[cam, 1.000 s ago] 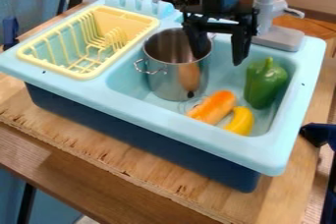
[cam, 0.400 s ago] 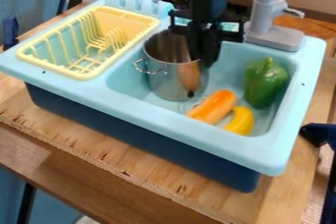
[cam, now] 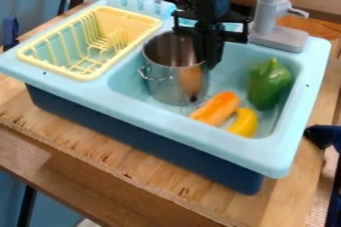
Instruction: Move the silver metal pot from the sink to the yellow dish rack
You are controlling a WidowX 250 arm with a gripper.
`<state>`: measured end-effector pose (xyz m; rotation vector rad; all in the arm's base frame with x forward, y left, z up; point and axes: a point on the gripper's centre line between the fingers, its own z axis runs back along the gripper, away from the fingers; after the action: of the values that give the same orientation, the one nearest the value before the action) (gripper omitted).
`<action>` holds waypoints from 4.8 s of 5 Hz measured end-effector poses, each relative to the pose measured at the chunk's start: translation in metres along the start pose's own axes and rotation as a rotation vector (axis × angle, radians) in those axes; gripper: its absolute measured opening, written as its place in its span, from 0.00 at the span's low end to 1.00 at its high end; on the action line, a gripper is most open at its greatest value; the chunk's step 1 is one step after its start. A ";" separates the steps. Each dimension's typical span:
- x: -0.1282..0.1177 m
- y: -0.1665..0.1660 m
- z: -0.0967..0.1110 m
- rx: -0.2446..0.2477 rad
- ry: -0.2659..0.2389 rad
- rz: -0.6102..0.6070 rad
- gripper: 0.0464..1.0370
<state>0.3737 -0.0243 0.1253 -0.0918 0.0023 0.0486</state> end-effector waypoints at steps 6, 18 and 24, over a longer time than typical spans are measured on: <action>-0.070 0.084 0.119 0.134 -0.137 0.142 0.00; -0.046 0.067 0.078 0.014 0.166 0.064 0.96; -0.044 0.050 0.067 0.018 0.201 -0.065 0.96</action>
<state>0.3278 0.0290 0.1875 -0.0787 0.2004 -0.0260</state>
